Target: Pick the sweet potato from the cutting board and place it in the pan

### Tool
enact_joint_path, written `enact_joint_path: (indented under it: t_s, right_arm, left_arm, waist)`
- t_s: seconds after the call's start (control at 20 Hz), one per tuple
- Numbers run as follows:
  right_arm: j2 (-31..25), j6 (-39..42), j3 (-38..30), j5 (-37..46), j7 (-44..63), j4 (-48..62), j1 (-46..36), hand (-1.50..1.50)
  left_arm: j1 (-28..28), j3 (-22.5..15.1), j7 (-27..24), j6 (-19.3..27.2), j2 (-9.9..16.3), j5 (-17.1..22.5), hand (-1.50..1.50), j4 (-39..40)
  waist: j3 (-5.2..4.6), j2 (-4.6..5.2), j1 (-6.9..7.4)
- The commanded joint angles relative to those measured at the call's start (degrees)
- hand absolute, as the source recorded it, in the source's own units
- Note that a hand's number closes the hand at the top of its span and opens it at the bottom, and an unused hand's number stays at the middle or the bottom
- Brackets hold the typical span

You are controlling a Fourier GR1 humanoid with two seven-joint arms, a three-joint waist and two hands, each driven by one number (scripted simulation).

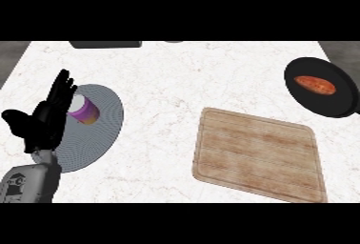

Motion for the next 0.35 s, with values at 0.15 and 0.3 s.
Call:
enact_joint_path:
  t_s: [0.15, 0.3]
  right_arm:
    - [8.88, 4.55, 2.46, -3.55, 10.0, -23.43, 11.63, -1.5]
    - [13.28, 2.34, 3.67, -4.3, 17.75, -36.8, 15.81, -1.5]
  left_arm:
    - [1.86, 0.41, -0.77, 0.32, 0.0, -0.28, 0.0, -0.96]
    - [0.08, 0.24, 1.2, -0.63, 0.41, 0.39, 0.0, -1.28]
  waist:
    - [-0.09, -0.05, -0.24]
    - [0.06, 0.31, 0.59]
